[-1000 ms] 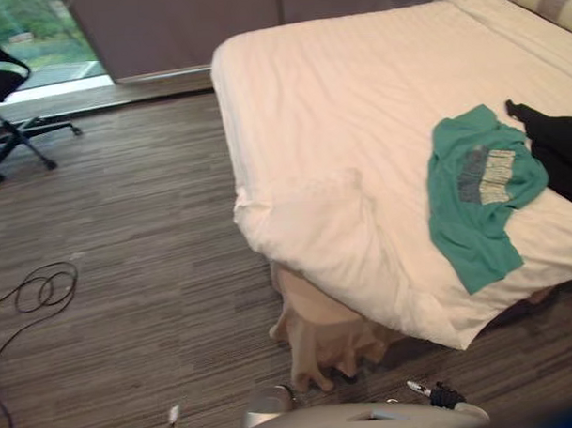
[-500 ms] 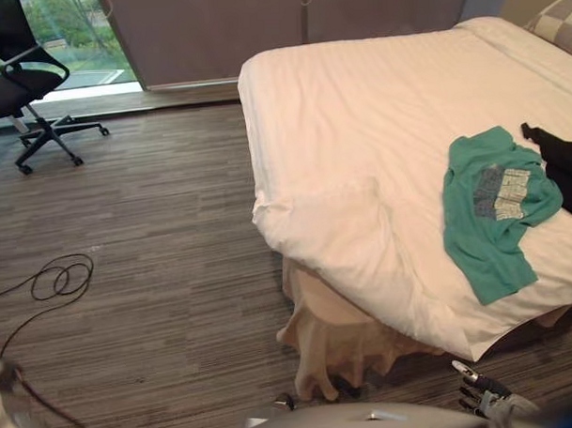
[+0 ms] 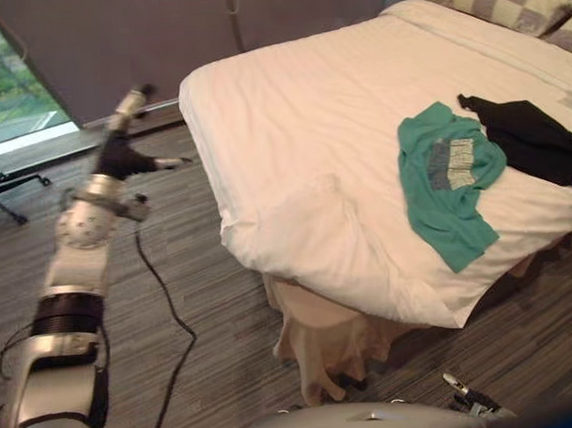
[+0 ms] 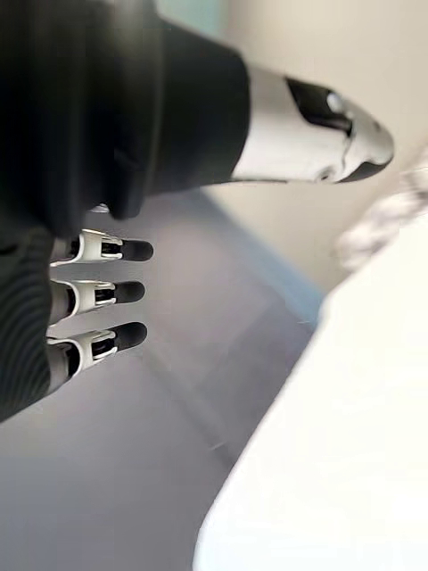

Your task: Tidy the bed and pick cloth on bed and put in laundry

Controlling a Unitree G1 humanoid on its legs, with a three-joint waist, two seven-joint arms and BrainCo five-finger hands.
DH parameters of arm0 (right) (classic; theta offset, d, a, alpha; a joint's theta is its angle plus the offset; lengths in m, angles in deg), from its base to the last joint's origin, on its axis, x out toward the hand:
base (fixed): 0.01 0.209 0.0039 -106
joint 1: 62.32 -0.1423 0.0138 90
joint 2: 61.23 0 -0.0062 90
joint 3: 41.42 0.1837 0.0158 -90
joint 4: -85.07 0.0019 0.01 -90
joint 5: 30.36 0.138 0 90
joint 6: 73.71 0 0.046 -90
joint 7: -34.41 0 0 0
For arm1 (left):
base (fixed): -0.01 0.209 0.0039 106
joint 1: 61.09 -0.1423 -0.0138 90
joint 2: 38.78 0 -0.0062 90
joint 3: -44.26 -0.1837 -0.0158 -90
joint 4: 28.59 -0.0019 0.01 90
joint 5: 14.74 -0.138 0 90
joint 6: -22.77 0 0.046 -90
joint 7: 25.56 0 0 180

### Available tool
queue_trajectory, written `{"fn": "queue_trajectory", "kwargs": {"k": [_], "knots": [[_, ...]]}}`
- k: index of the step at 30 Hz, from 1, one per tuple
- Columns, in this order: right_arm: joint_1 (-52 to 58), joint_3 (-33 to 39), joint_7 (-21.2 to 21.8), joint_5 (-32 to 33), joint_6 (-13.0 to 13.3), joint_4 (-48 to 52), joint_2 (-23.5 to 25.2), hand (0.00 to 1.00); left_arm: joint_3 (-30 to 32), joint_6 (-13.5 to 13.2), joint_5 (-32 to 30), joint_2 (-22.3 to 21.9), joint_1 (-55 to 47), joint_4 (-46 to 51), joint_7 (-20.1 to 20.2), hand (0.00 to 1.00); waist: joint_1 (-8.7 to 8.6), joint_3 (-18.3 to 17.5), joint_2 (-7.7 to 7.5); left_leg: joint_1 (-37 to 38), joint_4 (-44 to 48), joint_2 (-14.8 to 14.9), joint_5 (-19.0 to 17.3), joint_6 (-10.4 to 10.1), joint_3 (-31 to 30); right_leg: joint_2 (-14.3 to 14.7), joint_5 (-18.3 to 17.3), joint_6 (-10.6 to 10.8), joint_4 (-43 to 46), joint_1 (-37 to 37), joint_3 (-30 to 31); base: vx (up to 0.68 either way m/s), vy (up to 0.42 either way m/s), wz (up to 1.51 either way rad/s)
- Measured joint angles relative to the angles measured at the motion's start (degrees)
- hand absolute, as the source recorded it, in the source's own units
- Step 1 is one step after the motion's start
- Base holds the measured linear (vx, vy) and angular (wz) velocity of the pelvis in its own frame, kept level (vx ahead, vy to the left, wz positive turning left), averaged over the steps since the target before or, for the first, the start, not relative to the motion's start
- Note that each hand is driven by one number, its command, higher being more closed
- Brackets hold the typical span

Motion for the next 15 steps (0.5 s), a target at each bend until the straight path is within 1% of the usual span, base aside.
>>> {"fn": "queue_trajectory", "kwargs": {"k": [1,2,4,5,7,8,9,10,13,15], "knots": [[0.6,-0.7,-0.9,0.6,-0.2,0.2,0.5,0.00,-2.6,0.6,-2.8,-0.5,0.6,0.0,-0.1,0.00,-0.14,0.0,0.06,0.3,0.0,0.2,-0.1,-0.2,0.9,0.1,0.3,-0.5,0.0,-0.2,1.1,-0.03,0.007,-0.34],[0.9,-0.9,-1.3,0.9,-0.4,0.7,0.9,0.00,-3.9,1.1,-4.1,-0.8,1.0,0.0,-0.1,0.00,-0.24,0.0,0.03,0.5,0.0,0.4,-0.2,-0.3,1.5,0.2,0.4,-0.5,0.0,-0.3,1.3,-0.05,0.007,-0.40],[2.5,-2.2,-3.0,1.3,-0.6,2.2,2.2,0.00,-8.6,3.8,-9.1,-2.2,2.3,-0.2,0.0,0.00,-1.07,-0.3,0.26,0.8,0.0,0.6,-0.9,-0.6,2.6,0.3,0.4,-0.5,0.7,-1.0,2.7,-0.05,-0.003,-0.29],[2.7,-2.7,-3.3,1.4,-0.6,2.2,2.4,0.00,-9.7,4.6,-10.6,-2.2,2.6,-0.6,0.1,0.00,-1.42,-0.3,0.31,0.8,0.0,0.6,-1.0,-0.6,3.0,0.3,0.4,-0.5,0.9,-1.2,3.0,-0.05,0.007,-0.27],[3.9,-4.2,-4.4,1.4,-0.7,2.9,3.1,0.00,-12.8,7.9,-17.3,-3.4,4.5,-4.3,0.4,0.00,-2.13,-0.5,0.57,0.9,0.0,0.7,-1.1,-0.5,4.4,0.4,0.6,-0.6,1.1,-2.0,4.1,-0.05,0.004,-0.28],[4.4,-4.2,-4.6,1.4,-0.7,3.2,3.6,0.00,-13.6,8.8,-19.3,-3.9,5.1,-5.6,0.4,0.00,-2.25,-0.5,0.58,0.9,0.0,0.7,-1.2,-0.4,4.5,0.4,0.7,-0.6,1.1,-2.0,4.1,-0.04,-0.004,-0.17],[5.1,-4.2,-4.8,1.4,-0.7,3.4,4.3,0.00,-14.9,9.8,-22.7,-4.2,5.6,-7.3,0.5,0.00,-2.88,-0.5,0.52,1.0,0.0,0.8,-1.3,-0.2,4.8,0.4,0.8,-0.6,1.1,-2.1,4.1,-0.03,-0.005,-0.11],[6.0,-4.4,-4.9,1.4,-0.7,3.4,4.6,0.00,-16.0,10.1,-25.0,-4.6,5.7,-8.8,0.5,0.00,-3.24,-0.5,0.51,1.0,0.0,0.8,-1.3,-0.2,5.1,0.4,0.9,-0.6,1.1,-2.2,4.2,-0.02,-0.005,-0.10],[7.9,-5.0,-5.5,1.4,-0.6,3.5,5.1,0.00,-17.4,11.5,-28.0,-7.2,6.1,-12.0,0.4,0.00,-3.27,-0.6,0.39,1.1,0.0,0.8,-1.3,-0.2,5.4,0.4,0.9,-0.6,1.5,-2.2,4.2,0.00,0.000,-0.02],[8.8,-6.3,-6.1,1.5,-0.5,4.0,5.8,0.00,-17.7,13.0,-29.7,-9.2,6.2,-14.3,0.4,0.00,-3.21,-0.6,0.18,1.4,0.0,0.8,-1.4,-0.2,6.1,0.2,0.9,-0.6,2.3,-2.6,4.2,-0.01,0.018,-0.11]]}}
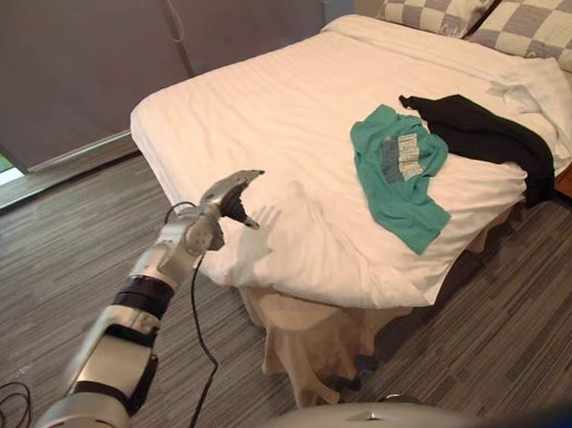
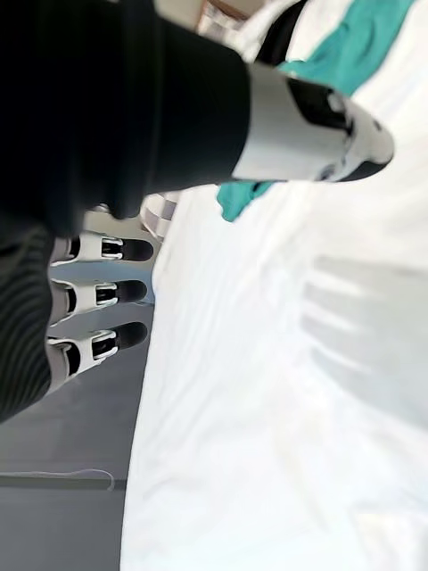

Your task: Tidy the bed and pick cloth on bed and put in laundry

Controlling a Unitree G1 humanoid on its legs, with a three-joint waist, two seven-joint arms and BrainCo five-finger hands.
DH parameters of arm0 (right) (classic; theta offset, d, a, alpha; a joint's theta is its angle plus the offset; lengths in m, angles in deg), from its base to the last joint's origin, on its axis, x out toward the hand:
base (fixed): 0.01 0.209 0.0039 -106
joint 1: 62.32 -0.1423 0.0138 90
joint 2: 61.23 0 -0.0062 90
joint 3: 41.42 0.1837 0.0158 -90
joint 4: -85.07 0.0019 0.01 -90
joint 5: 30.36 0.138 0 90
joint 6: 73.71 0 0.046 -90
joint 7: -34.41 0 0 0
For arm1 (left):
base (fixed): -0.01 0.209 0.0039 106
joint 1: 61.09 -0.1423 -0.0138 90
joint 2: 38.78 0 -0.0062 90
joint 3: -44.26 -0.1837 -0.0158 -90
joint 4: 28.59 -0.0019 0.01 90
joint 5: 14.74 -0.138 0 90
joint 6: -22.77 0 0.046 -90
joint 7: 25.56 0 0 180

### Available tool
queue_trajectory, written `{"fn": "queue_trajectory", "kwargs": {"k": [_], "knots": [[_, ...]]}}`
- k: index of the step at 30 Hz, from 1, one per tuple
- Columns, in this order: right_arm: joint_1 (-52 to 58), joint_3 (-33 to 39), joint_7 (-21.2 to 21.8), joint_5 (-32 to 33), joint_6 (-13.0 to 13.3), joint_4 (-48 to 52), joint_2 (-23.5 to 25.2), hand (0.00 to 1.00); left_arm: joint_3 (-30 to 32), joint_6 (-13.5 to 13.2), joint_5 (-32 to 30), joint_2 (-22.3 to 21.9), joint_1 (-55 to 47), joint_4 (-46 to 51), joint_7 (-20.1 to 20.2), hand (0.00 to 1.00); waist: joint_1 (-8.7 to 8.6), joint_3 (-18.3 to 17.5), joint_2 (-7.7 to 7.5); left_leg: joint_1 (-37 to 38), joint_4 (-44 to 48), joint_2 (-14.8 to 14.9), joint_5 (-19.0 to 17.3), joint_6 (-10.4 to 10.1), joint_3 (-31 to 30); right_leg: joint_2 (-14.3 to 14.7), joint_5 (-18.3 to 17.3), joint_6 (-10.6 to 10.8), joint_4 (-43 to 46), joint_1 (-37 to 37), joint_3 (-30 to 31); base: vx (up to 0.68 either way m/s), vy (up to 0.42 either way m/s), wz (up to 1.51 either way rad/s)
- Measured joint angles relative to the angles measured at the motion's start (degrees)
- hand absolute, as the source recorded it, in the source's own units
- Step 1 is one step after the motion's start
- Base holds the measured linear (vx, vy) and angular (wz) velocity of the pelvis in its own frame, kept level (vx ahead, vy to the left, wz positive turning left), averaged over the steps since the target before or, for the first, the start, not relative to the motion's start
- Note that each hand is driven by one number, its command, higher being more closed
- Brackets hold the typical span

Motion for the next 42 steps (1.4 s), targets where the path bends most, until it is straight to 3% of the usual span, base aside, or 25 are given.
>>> {"fn": "queue_trajectory", "kwargs": {"k": [5,8,12,13,19,24,27,30,35,40,42], "knots": [[0.2,-1.7,-0.3,1.9,0.8,1.7,0.6,0.00,-1.8,4.7,-8.3,-2.5,0.1,-4.4,-0.4,0.00,-0.18,0.3,-0.44,1.6,0.0,-1.2,0.1,-0.5,1.6,-1.6,-1.0,0.4,2.8,-0.5,-0.3,-0.02,0.035,-0.12],[0.2,-2.5,-0.7,2.3,0.8,2.0,0.3,0.00,-1.6,7.1,-8.6,-4.6,0.1,-5.9,-2.5,0.00,-0.32,0.6,-0.80,1.2,0.0,-1.9,-0.8,0.4,1.9,-3.1,-2.1,0.9,5.3,-1.6,-0.5,-0.05,0.033,0.11],[-1.2,-4.7,-1.6,4.4,0.7,3.1,0.3,0.00,-1.6,8.4,-12.1,-8.2,-0.1,-8.6,-2.7,0.00,-0.45,1.1,-2.05,-2.8,3.1,-2.1,-1.8,0.8,4.9,-5.6,-3.6,1.2,10.3,-7.1,-0.5,-0.07,0.003,0.03],[-2.4,-5.4,-1.9,4.5,0.8,3.5,0.3,0.00,-1.6,9.4,-12.5,-9.9,-0.2,-10.2,-3.2,1.00,-0.68,1.5,-2.44,-5.0,4.9,-2.1,-2.4,1.0,5.7,-6.5,-4.1,1.4,11.8,-9.4,-0.4,-0.07,-0.003,-0.01],[-5.1,-6.9,-2.8,9.6,3.5,4.9,0.3,0.00,-1.7,15.4,-12.2,-16.2,-0.7,-13.4,-9.9,1.00,-2.01,3.5,-1.75,-8.7,7.2,-3.2,-2.3,1.3,7.7,-9.3,-6.2,1.7,17.2,-15.8,0.1,0.03,0.000,-0.02],[-5.3,-6.9,-3.6,10.5,5.7,5.5,0.3,0.00,-1.9,17.9,-11.6,-17.4,-0.6,-13.5,-13.2,1.00,-2.64,4.1,-0.59,-9.0,7.1,-3.9,-2.3,1.3,8.1,-10.3,-8.2,1.8,20.1,-17.7,0.6,0.10,-0.034,-0.01],[-5.2,-6.8,-3.8,9.8,6.9,5.5,0.3,0.00,-2.2,18.2,-9.3,-17.4,-0.7,-14.0,-15.4,1.00,-2.84,4.1,-0.59,-8.9,7.1,-4.0,-2.4,1.0,8.1,-10.7,-9.2,1.9,21.5,-18.4,0.7,0.08,-0.048,0.01],[-4.9,-6.5,-3.8,7.7,8.7,5.4,0.3,0.00,-2.2,16.5,-7.4,-17.3,-0.7,-13.9,-16.4,1.00,-2.86,4.1,-0.54,-8.5,6.9,-4.5,-2.3,0.9,8.0,-11.4,-9.7,2.0,22.7,-18.4,0.6,0.05,-0.019,0.05],[-4.1,-4.4,-4.4,5.6,10.1,4.1,0.9,0.00,-2.1,10.1,-4.5,-15.8,-0.8,-9.2,-16.4,1.00,-2.36,3.9,-0.53,-7.4,6.9,-5.2,-2.3,1.0,5.8,-12.9,-10.0,2.4,22.7,-15.8,-1.7,-0.01,0.023,0.23],[-1.8,-4.3,-5.0,5.4,10.6,3.0,1.0,0.00,-2.1,3.7,3.6,-8.7,-2.0,4.5,-11.2,1.00,-0.94,3.5,-0.72,-5.7,5.2,-5.4,-2.0,1.1,1.2,-13.3,-9.7,3.1,20.1,-10.1,-6.1,-0.03,0.011,0.36],[-1.4,-4.3,-5.0,5.5,10.5,2.7,0.9,0.00,-2.0,2.4,5.8,-6.4,-4.3,9.2,-9.0,1.00,-0.39,3.4,-0.84,-4.9,4.5,-5.3,-1.6,1.4,0.1,-13.1,-9.6,3.3,19.2,-8.6,-7.2,0.01,0.002,0.31]]}}
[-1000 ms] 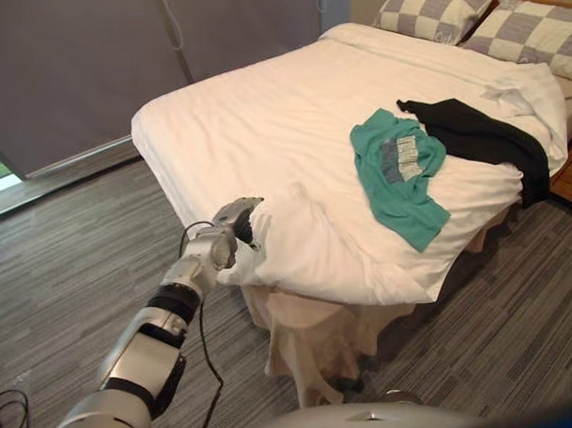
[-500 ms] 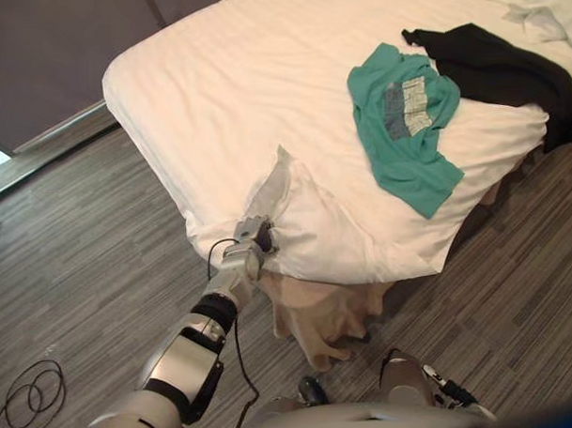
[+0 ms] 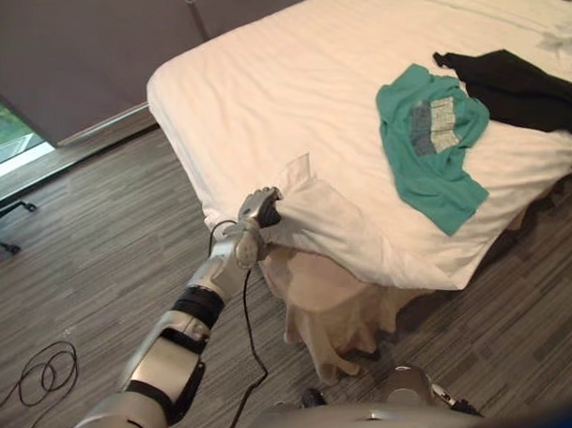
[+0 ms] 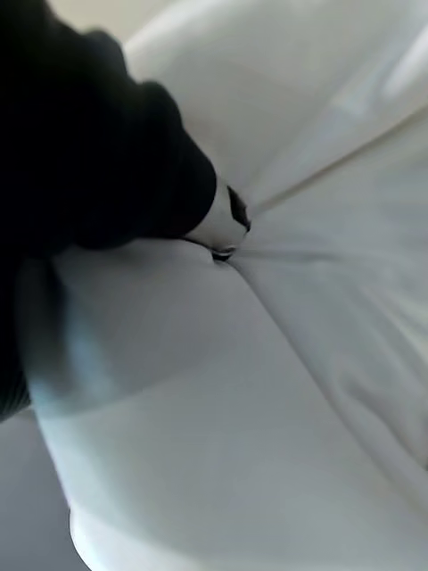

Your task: Tidy the bed and pick cloth on bed and put in laundry

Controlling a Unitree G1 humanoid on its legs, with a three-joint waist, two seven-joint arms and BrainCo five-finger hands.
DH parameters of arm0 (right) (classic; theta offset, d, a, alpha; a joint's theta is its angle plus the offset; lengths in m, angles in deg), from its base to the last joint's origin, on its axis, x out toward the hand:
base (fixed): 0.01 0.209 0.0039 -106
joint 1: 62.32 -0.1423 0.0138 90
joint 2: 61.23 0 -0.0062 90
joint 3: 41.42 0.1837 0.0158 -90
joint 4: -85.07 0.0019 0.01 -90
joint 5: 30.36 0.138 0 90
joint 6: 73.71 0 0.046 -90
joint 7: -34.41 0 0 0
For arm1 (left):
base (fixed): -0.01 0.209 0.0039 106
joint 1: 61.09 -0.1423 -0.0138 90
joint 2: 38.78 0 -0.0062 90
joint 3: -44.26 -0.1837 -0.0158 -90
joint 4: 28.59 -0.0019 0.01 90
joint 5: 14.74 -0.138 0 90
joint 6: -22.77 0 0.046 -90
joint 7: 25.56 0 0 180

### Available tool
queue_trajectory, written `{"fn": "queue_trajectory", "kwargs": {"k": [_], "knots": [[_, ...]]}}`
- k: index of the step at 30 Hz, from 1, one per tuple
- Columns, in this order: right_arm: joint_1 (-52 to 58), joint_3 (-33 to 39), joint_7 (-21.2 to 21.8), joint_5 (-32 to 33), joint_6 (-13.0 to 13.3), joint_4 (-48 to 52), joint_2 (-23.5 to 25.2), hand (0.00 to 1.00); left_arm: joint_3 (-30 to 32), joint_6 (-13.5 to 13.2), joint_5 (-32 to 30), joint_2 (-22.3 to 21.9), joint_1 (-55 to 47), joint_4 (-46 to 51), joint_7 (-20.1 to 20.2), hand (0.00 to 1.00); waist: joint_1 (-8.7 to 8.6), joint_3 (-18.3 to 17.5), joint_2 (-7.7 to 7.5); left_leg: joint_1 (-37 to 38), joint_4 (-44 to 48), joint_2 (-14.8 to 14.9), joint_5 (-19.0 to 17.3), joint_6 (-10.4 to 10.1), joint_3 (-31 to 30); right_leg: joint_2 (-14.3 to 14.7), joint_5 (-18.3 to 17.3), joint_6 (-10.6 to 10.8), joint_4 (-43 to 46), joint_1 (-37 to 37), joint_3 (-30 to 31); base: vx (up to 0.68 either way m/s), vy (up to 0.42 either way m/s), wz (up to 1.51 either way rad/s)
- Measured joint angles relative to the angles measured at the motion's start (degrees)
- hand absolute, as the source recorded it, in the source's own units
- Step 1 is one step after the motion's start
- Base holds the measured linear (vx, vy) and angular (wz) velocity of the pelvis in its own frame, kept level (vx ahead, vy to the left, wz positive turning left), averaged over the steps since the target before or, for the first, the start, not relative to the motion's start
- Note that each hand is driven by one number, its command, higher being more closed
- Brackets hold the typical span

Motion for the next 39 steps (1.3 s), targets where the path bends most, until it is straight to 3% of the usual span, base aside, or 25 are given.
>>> {"fn": "queue_trajectory", "kwargs": {"k": [2,4,6,7,11,12,14,16,19,20,23,26,28,30,35,37,39], "knots": [[1.0,0.0,0.0,0.0,-0.6,0.0,-0.1,0.00,1.3,-1.7,4.3,1.8,-4.5,6.1,4.0,1.00,1.41,-0.5,-0.08,0.7,-0.4,0.1,0.2,0.1,-1.4,0.2,0.2,0.2,-0.9,1.8,-1.2,0.04,-0.002,0.30],[1.6,0.1,0.1,0.0,-1.3,0.0,-0.1,0.00,5.3,-3.1,11.7,3.4,-12.3,13.7,10.6,1.00,2.66,-1.4,-0.29,0.8,-0.5,0.5,0.2,0.2,-3.1,0.7,0.6,-0.2,-2.1,3.6,-3.1,0.06,-0.004,0.40],[1.4,0.0,0.2,0.0,-1.8,0.0,-0.1,0.00,8.1,-3.1,17.6,3.5,-17.8,17.6,16.2,1.00,4.26,-2.1,-0.24,0.8,-0.4,1.0,0.3,0.3,-3.9,1.4,1.4,-0.4,-2.8,4.3,-3.6,0.07,0.005,0.24],[1.2,-0.1,0.3,0.0,-2.2,0.0,-0.1,0.00,9.4,-3.1,21.1,3.4,-21.6,19.6,19.2,0.00,4.78,-2.4,-0.49,1.1,-0.3,1.1,0.3,0.3,-4.7,1.8,1.5,-0.4,-3.3,5.1,-4.0,0.08,0.005,0.21],[0.8,-0.2,1.4,-1.3,-3.7,0.2,-0.2,0.00,11.4,-2.9,30.9,2.0,-31.5,24.4,29.1,0.00,5.51,-3.2,-1.04,1.5,0.0,1.7,-0.1,0.0,-6.4,2.2,1.9,-1.0,-3.5,6.6,-4.0,0.08,0.011,0.23],[0.8,-0.3,1.8,-2.4,-3.9,0.2,-0.2,0.00,12.3,-1.8,34.3,0.5,-33.8,25.2,31.9,0.00,5.53,-3.4,-0.83,1.6,0.2,2.1,-0.4,-0.1,-6.8,2.7,2.3,-1.3,-3.4,6.8,-4.0,0.07,0.011,0.19],[1.0,-0.7,2.3,-2.4,-4.9,0.1,-0.2,0.00,13.7,0.5,38.7,-2.6,-37.1,25.4,35.2,0.00,5.54,-3.8,-0.82,1.6,1.2,2.8,-1.2,-0.3,-7.6,3.1,2.6,-1.5,-3.1,7.6,-4.0,0.09,0.008,0.18],[1.0,-1.3,2.5,-2.4,-5.2,0.2,-0.4,0.00,15.3,1.7,38.8,-5.8,-40.2,25.3,36.5,0.00,5.78,-4.2,-0.69,1.6,2.2,3.4,-2.2,-0.6,-7.7,3.4,2.6,-1.5,-2.2,7.6,-4.0,0.11,-0.015,0.08],[1.2,-2.3,2.6,-3.9,-5.8,0.8,-0.4,0.00,16.4,4.4,42.4,-10.3,-42.5,19.8,35.8,0.00,7.15,-4.3,-0.67,1.9,3.2,3.9,-2.6,-0.6,-8.0,3.6,2.6,-1.5,-0.9,8.0,-4.1,0.10,-0.021,0.12],[1.2,-2.5,2.7,-4.7,-6.1,1.4,-0.5,0.00,17.2,6.1,43.6,-12.7,-42.9,14.8,33.2,0.00,7.17,-4.2,-0.82,2.1,3.9,4.2,-2.9,-0.5,-8.5,3.5,2.6,-1.5,-0.5,8.8,-4.6,0.10,-0.022,0.25],[1.0,-2.6,3.0,-4.7,-6.1,1.9,0.2,0.00,20.5,7.0,44.5,-17.4,-43.8,2.9,27.7,0.00,7.21,-4.6,-1.43,2.4,4.2,4.9,-3.3,-1.0,-9.2,3.5,2.6,-1.5,0.2,9.7,-5.9,0.09,-0.029,0.20],[1.2,-1.3,3.1,-4.9,-6.1,2.3,1.7,0.00,29.2,7.2,44.4,-22.4,-43.8,-11.4,21.3,0.00,8.05,-4.6,-2.38,2.4,5.4,5.9,-3.7,-1.6,-9.2,3.8,2.6,-1.5,1.2,10.0,-7.0,0.08,-0.058,0.07],[1.4,1.5,3.1,-6.3,-5.9,2.2,3.4,0.00,40.5,8.7,42.5,-23.5,-44.0,-21.7,17.7,0.00,8.46,-4.2,-3.14,2.7,6.1,6.4,-3.8,-1.7,-9.4,3.8,2.7,-1.5,1.7,11.0,-8.1,0.08,-0.049,0.20],[1.4,3.9,3.1,-6.9,-5.4,2.0,4.2,0.00,46.4,10.4,38.7,-23.4,-44.9,-26.2,16.2,0.00,8.57,-3.9,-3.45,3.6,5.6,6.6,-3.8,-1.7,-9.8,3.8,2.7,-1.5,2.3,11.4,-8.9,0.06,-0.022,0.28],[1.0,6.7,3.1,-8.9,-4.8,1.6,4.3,0.00,53.6,13.2,25.2,-25.9,-48.8,-28.6,15.5,0.00,9.11,-4.0,-2.39,4.6,4.0,7.1,-3.7,-1.7,-9.9,4.2,4.4,-1.4,2.9,11.4,-8.9,0.02,0.005,0.06],[0.9,6.7,3.2,-8.9,-4.9,1.4,4.2,0.00,54.5,13.9,17.1,-25.9,-48.7,-28.5,17.2,0.00,9.31,-3.7,-2.06,5.0,3.5,7.2,-3.4,-1.8,-9.4,4.4,5.1,-1.3,2.8,11.4,-8.9,0.00,0.020,-0.10],[0.8,6.6,3.2,-8.9,-4.9,1.4,4.1,0.00,54.3,16.1,13.3,-25.2,-48.8,-28.4,23.5,0.00,9.43,-3.6,-1.75,5.4,3.3,7.6,-3.1,-2.0,-8.6,4.6,6.2,-0.8,2.8,11.3,-8.9,-0.02,0.012,-0.22]]}}
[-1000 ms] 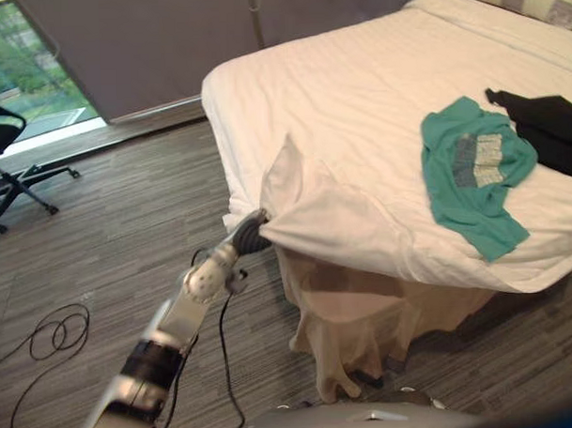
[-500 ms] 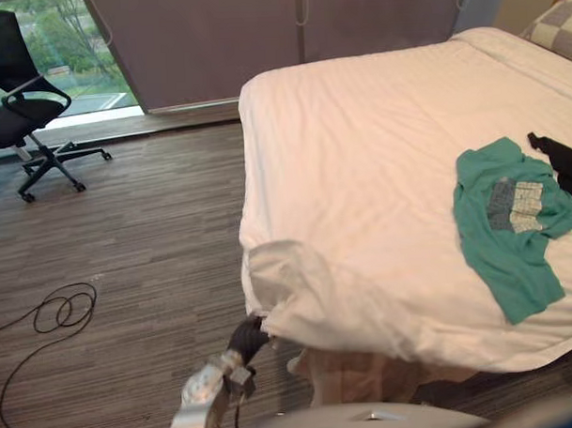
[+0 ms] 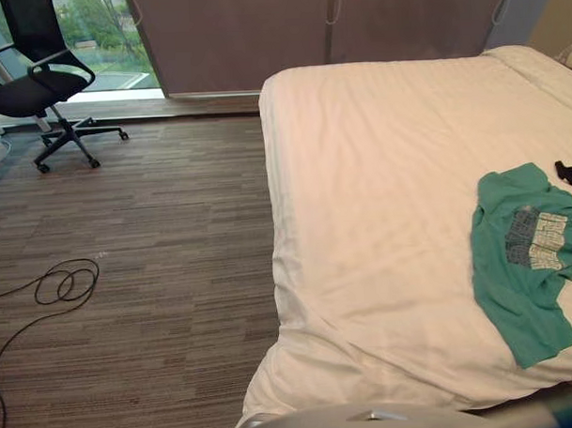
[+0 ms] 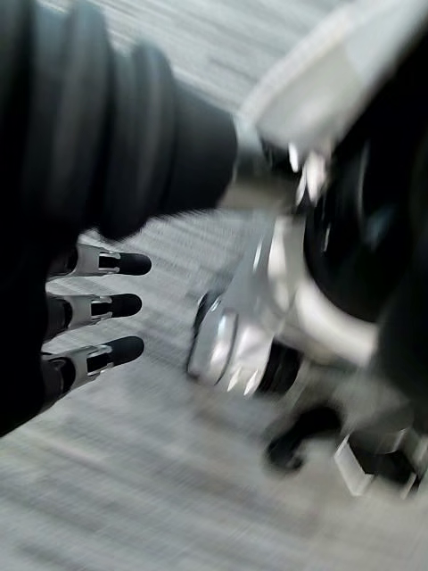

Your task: Tidy the bed and pick cloth on bed and put in laundry

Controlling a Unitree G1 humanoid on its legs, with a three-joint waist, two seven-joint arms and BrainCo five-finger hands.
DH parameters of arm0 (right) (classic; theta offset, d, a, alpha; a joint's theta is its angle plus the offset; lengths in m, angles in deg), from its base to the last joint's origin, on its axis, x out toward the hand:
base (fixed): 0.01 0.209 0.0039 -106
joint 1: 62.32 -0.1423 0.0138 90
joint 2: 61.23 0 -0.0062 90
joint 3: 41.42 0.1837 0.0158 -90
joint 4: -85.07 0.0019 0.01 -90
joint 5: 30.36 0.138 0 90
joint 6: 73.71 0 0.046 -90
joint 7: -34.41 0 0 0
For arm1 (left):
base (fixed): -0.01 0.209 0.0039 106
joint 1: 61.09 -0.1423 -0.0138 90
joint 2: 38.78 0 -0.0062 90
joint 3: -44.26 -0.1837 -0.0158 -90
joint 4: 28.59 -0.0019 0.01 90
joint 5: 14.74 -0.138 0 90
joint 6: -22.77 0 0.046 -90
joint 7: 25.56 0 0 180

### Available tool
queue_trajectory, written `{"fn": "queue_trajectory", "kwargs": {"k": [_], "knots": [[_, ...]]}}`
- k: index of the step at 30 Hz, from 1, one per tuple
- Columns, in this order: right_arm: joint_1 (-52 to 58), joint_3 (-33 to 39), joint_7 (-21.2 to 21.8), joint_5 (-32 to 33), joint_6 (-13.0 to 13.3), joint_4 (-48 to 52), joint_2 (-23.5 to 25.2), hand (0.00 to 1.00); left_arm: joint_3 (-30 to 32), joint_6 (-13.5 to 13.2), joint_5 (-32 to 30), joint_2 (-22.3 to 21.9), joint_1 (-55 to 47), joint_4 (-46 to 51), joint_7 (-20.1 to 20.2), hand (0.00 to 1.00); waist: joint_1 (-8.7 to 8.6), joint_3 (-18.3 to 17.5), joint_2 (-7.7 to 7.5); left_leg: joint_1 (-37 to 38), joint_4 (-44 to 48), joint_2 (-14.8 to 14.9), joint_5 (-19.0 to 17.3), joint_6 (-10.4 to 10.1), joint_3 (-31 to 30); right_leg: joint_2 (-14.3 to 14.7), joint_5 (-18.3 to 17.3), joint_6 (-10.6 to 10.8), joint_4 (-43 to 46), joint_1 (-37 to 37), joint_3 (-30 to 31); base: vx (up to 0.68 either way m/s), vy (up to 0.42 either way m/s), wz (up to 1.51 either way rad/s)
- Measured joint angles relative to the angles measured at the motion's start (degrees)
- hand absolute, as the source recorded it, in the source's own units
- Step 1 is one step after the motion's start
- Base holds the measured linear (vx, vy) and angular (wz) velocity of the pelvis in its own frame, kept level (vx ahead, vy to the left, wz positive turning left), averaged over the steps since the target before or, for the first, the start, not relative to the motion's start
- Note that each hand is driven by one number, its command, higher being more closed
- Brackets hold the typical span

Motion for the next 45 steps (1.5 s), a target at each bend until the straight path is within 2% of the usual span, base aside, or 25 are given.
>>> {"fn": "queue_trajectory", "kwargs": {"k": [2,3,6,7,10,14,16,17,18,20,23,24,25,26,28,30,32,33,34,35,37,39,41,42,45], "knots": [[-0.2,-0.3,0.1,0.1,-0.3,0.0,-0.2,0.00,-2.2,3.4,0.1,1.9,0.2,-0.1,9.6,0.00,-0.24,0.1,0.15,0.4,-1.3,0.1,1.3,-0.2,1.3,0.4,0.9,0.3,-1.0,-0.3,0.0,-0.02,0.005,-0.19],[-0.7,-0.5,0.0,0.9,-1.2,0.0,-0.2,0.00,-3.6,5.0,1.0,2.6,0.4,-0.3,11.3,0.00,-0.59,0.5,-0.08,1.0,-2.2,0.1,2.1,-0.5,1.8,0.8,1.1,0.2,-1.7,-0.3,0.1,-0.02,0.002,-0.20],[-1.0,-1.2,-1.1,6.0,-2.8,-0.2,-0.2,0.00,-7.6,5.0,13.2,2.3,0.8,-2.4,9.7,0.00,-1.01,0.7,-0.30,1.1,-2.9,0.5,2.5,-0.8,4.3,1.6,1.3,0.3,-2.9,-1.3,0.2,-0.06,-0.007,-0.43],[-0.9,-1.2,-2.5,10.5,-3.5,-0.4,-0.2,0.00,-8.5,4.0,21.2,2.0,0.4,-3.3,5.5,0.00,-1.14,0.8,-0.27,1.2,-3.0,0.7,2.7,-1.0,4.8,1.9,1.3,0.3,-3.5,-1.4,0.3,-0.07,-0.029,-0.40],[0.0,0.3,-6.4,20.9,-3.9,-0.3,-0.1,0.00,-8.3,2.0,32.6,1.9,0.7,-4.7,-0.3,0.00,-1.40,1.5,0.90,1.5,-4.2,1.1,2.9,-1.4,5.7,3.1,1.3,0.3,-5.2,-1.4,0.3,-0.10,-0.039,-0.25],[0.2,3.0,-14.6,31.1,-3.4,-0.4,0.4,0.00,-5.9,-4.2,35.8,0.7,1.5,-4.7,-1.0,0.00,-1.71,2.3,1.70,1.6,-7.0,0.9,4.0,-1.1,5.7,3.4,1.3,0.3,-5.4,-1.9,0.1,-0.13,-0.015,0.00],[0.2,5.4,-21.5,37.0,-0.5,0.0,0.9,0.00,-5.9,-9.2,36.1,0.8,2.5,-4.5,-2.1,0.00,-1.67,2.9,1.70,1.4,-7.7,0.4,4.1,-1.2,5.6,3.1,1.0,-0.2,-5.4,-2.0,0.1,-0.14,-0.015,0.00],[0.2,6.2,-22.9,37.8,0.4,0.3,0.9,0.00,-5.9,-10.1,36.1,0.9,2.7,-4.4,-2.5,0.00,-1.67,2.8,1.73,1.4,-7.7,0.3,4.0,-1.2,5.7,3.0,1.0,-0.3,-5.4,-2.0,0.1,-0.13,-0.020,-0.10],[0.2,8.0,-25.1,38.3,2.4,1.8,0.7,1.00,-6.4,-10.9,36.0,1.4,2.8,-4.0,-2.7,0.00,-1.72,2.8,1.65,1.6,-7.7,0.1,3.7,-0.7,5.8,2.9,0.8,-0.5,-5.3,-2.0,0.1,-0.13,-0.015,-0.06],[-0.6,11.2,-27.1,38.2,4.6,5.1,-1.0,1.00,-6.4,-11.9,36.2,1.3,4.0,-0.8,-2.5,0.00,-1.80,2.9,1.21,0.9,-7.0,0.0,3.5,-0.7,5.8,2.7,0.8,-0.6,-5.8,-1.9,0.3,-0.12,-0.009,0.06],[-4.2,17.3,-27.3,33.1,11.1,14.0,-8.3,1.00,-7.5,-13.0,36.1,1.1,7.6,0.6,-2.3,0.00,-1.75,3.0,0.15,0.5,-7.2,-0.8,3.6,-0.7,7.5,2.7,0.2,-1.5,-8.9,-1.6,0.3,-0.12,0.001,-0.19],[-6.4,18.2,-26.0,30.7,12.9,17.5,-12.0,1.00,-8.3,-13.0,36.1,1.4,8.3,0.7,-2.3,0.00,-1.87,3.1,-0.20,0.4,-7.2,-1.3,3.8,-0.6,7.6,2.7,-0.2,-1.8,-10.1,-1.5,0.3,-0.11,0.001,-0.41],[-10.0,18.7,-23.0,26.5,15.8,22.9,-18.4,1.00,-10.2,-12.8,36.3,2.6,9.1,0.9,-2.4,0.00,-1.81,2.8,-1.55,-0.5,-6.8,-2.5,3.8,-0.6,7.6,2.2,-1.8,-1.3,-12.6,-1.3,0.2,-0.10,-0.011,-0.32],[-11.8,19.0,-21.7,25.1,17.2,24.6,-21.0,1.00,-10.9,-12.6,36.3,3.3,9.4,0.9,-2.4,0.00,-1.73,2.8,-2.56,-0.8,-6.8,-3.3,3.9,-0.6,7.6,1.7,-3.6,-0.6,-13.8,-1.0,0.0,-0.08,-0.051,-0.10],[-18.0,19.1,-16.6,22.5,20.9,27.3,-31.5,1.00,-11.8,-10.7,36.9,4.3,9.9,0.5,-2.7,0.00,-1.52,2.9,-3.19,-1.7,-5.2,-3.3,5.0,0.3,5.8,1.3,-4.4,0.4,-13.9,-1.2,-2.5,-0.03,-0.067,0.25],[-21.8,17.5,-12.2,22.5,24.0,27.5,-35.2,1.00,-12.2,-9.9,38.1,5.3,9.3,0.2,-3.1,0.00,-1.00,2.9,-4.11,-2.3,-3.3,-3.0,4.7,0.5,4.2,1.2,-4.5,0.6,-14.1,-0.1,-3.7,0.03,-0.031,0.34],[-27.4,10.3,-4.6,23.8,26.8,30.2,-39.8,1.00,-15.5,-8.4,38.4,6.2,8.3,0.0,-3.5,0.00,-0.84,2.7,-4.88,-2.0,-3.5,-3.2,4.3,0.5,2.4,1.2,-3.6,0.6,-13.9,1.2,-4.4,0.07,0.002,0.39],[-27.8,8.6,-2.4,24.3,27.1,31.6,-41.2,1.00,-16.4,-7.8,38.4,6.2,8.4,0.1,-3.7,0.00,-0.56,2.6,-4.74,-2.0,-3.6,-3.2,4.2,0.6,2.1,1.2,-3.2,0.6,-13.6,1.2,-4.3,0.07,0.043,0.33],[-29.2,5.6,4.0,26.9,28.9,34.0,-42.8,1.00,-18.1,-6.0,38.3,5.8,8.5,0.8,-4.0,0.00,0.54,2.1,-3.64,-2.2,-3.8,-3.1,4.2,0.7,1.2,1.4,-2.0,0.2,-13.1,0.9,-3.9,0.06,0.049,0.27],[-29.7,3.9,7.6,28.9,29.7,35.6,-42.9,1.00,-18.4,-4.9,38.3,5.8,8.5,1.6,-4.6,0.00,0.83,2.1,-3.51,-2.4,-3.9,-3.1,4.3,0.7,0.7,1.6,-1.6,0.1,-12.7,0.7,-3.4,0.07,0.084,0.40],[-30.1,-4.8,20.2,35.5,31.6,45.8,-40.0,1.00,-18.6,-0.3,38.1,6.0,8.5,3.4,-6.5,0.00,0.65,2.0,-3.42,-2.0,-5.7,-3.9,4.8,1.1,-2.0,1.3,-1.3,-0.1,-10.1,-0.2,1.2,0.11,0.114,0.47],[-30.1,-12.5,24.6,36.6,30.8,55.1,-33.2,1.00,-18.8,2.5,38.2,6.0,7.8,4.4,-8.0,0.00,0.31,1.9,-3.32,-1.8,-5.7,-4.7,5.1,1.9,-4.2,1.0,-1.3,-0.1,-7.6,-0.6,5.7,0.13,0.131,0.59],[-30.1,-21.7,26.1,35.0,27.7,61.5,-25.3,1.00,-19.1,4.6,37.8,6.2,8.8,4.8,-9.3,0.00,-0.73,2.0,-3.57,-2.5,-3.8,-5.0,4.7,3.2,-6.4,0.1,-1.3,-0.1,-3.4,-1.5,8.9,0.11,0.068,0.69],[-30.1,-27.5,26.0,32.6,24.7,63.8,-21.3,1.00,-19.7,4.8,37.8,6.4,9.8,5.0,-9.9,0.00,-0.75,2.1,-3.65,-3.4,-2.2,-5.5,4.3,3.8,-8.3,-0.5,-1.0,0.4,-0.7,-2.4,11.1,0.08,0.023,0.83],[-30.4,-38.4,25.2,27.9,18.8,62.8,-16.0,1.00,-21.3,4.1,36.5,6.1,10.5,6.7,-10.0,0.00,0.36,2.3,-3.62,-5.0,0.5,-6.6,3.7,4.6,-11.9,-0.6,-0.2,1.8,2.6,-2.8,16.5,0.07,0.027,0.76]]}}
